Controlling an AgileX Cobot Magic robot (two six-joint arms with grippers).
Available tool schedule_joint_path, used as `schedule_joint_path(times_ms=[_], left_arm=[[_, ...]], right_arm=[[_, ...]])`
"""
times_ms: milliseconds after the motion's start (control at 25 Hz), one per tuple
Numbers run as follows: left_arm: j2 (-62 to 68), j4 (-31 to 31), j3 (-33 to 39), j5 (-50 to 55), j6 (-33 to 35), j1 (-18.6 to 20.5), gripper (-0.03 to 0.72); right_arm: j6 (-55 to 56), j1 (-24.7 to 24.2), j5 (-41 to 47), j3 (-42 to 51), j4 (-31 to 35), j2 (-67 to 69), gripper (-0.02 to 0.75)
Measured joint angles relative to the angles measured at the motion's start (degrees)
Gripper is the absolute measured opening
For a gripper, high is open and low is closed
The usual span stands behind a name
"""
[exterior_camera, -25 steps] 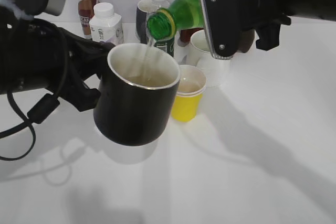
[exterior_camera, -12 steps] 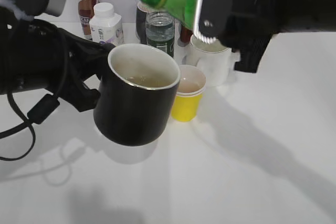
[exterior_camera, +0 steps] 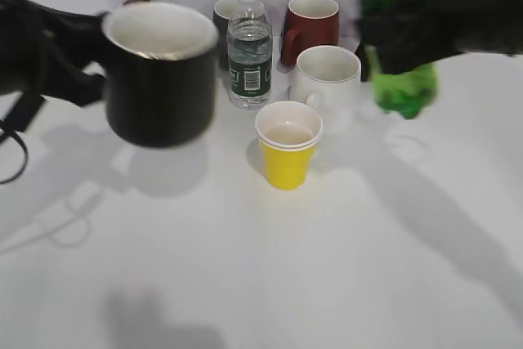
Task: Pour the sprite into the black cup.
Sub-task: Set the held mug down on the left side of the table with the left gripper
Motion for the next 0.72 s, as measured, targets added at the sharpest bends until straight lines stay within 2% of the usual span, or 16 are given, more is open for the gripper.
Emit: schedule_joint_path(times_ms=[120,280,480,600,720], left_arm=[[0.1,-2.7,2.6,-5.5,0.0,5.7,0.050],[2.8,-5.3,4.9,-13.2,0.0,12.4,0.050],[12.3,-6.5,5.4,-23.1,0.0,18.4,0.050],[19.1,-6.7,5.4,-31.5,0.3,20.2,0.050],[25.9,-7.3,5.4,-39.4,4.2,20.7,0.050]], right_arm=[[2.0,-6.1,-4.7,5.1,4.6,-1.8,0.431],[8.2,-11.0,-13.1,12.4,5.5,-3.0,0.430],[12.4,-11.5,-23.2,18.5,5.8,-3.0,0.430],[13.2,-11.6,-24.6,19.9,5.8,-3.0,0.430],[13.3,-11.6,-25.0,20.2,5.8,-3.0,0.430]])
